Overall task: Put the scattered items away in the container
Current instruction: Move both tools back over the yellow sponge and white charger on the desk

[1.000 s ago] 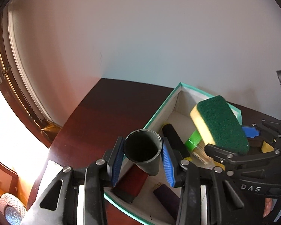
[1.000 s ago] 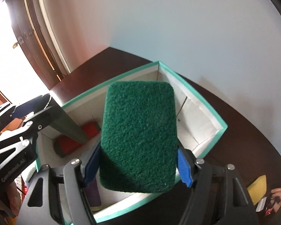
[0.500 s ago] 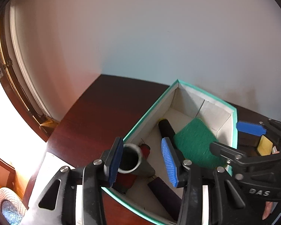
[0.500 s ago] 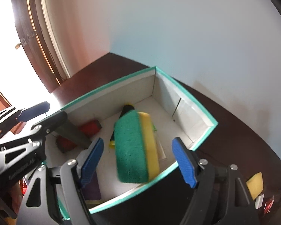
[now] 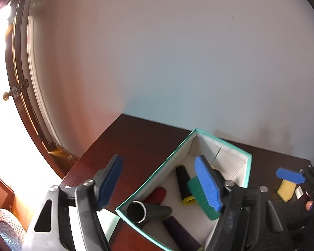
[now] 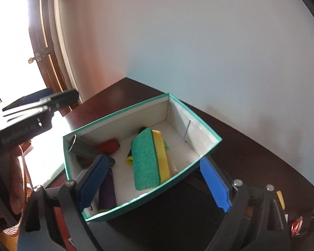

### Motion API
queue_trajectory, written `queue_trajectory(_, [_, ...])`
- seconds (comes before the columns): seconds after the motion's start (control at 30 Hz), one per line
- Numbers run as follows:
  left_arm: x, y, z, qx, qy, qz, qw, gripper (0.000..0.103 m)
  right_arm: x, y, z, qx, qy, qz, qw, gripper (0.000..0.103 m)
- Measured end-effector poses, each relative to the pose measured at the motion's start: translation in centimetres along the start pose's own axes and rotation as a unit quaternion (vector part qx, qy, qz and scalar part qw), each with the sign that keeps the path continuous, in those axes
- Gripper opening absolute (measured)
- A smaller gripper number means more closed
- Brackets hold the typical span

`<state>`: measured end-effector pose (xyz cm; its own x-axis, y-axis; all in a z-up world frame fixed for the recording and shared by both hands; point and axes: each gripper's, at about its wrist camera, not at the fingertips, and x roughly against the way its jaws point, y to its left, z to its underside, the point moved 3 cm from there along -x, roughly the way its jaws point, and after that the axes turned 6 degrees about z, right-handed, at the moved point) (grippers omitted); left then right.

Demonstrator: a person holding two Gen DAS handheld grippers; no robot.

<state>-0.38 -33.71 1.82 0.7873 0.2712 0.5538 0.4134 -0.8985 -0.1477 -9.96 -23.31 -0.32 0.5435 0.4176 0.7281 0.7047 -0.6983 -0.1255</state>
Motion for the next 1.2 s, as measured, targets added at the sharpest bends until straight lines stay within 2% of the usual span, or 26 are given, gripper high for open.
queue_trajectory(0.13, [0.9,-1.9,0.1,-0.018,-0.007,0.008,0.9998,0.082,1.8,-1.1,1.1,-0.001,-0.005,0.013,1.0,0.096])
queue_trajectory(0.4, [2.3,-7.0,0.3,-0.046,0.002,0.052,0.9976,0.083,5.8,-5.6,5.2,-0.002,-0.005,0.056,0.998,0.096])
queue_trajectory(0.6, [3.7,-13.4,1.8,-0.093,0.012,0.108,0.9897,0.083,9.6,-13.2,11.4,-0.036,0.015,0.092,0.995,0.096])
queue_trajectory(0.77, [3.1,-20.8,4.0,-0.136,0.044,0.158,0.9771,0.083,12.3,-22.5,17.3,-0.118,0.047,0.123,0.984,0.096])
queue_trajectory(0.97, [2.1,-29.7,8.0,-0.19,0.088,0.209,0.9551,0.083,16.2,-34.4,24.6,-0.233,0.068,0.165,0.956,0.096])
queue_trajectory(1.1, [0.9,-34.0,10.1,-0.216,0.117,0.226,0.9426,0.083,16.9,-40.0,27.7,-0.286,0.084,0.171,0.939,0.096])
queue_trajectory(1.2, [-0.1,-37.0,11.5,-0.228,0.139,0.242,0.9327,0.083,16.4,-43.6,29.7,-0.322,0.094,0.159,0.928,0.097])
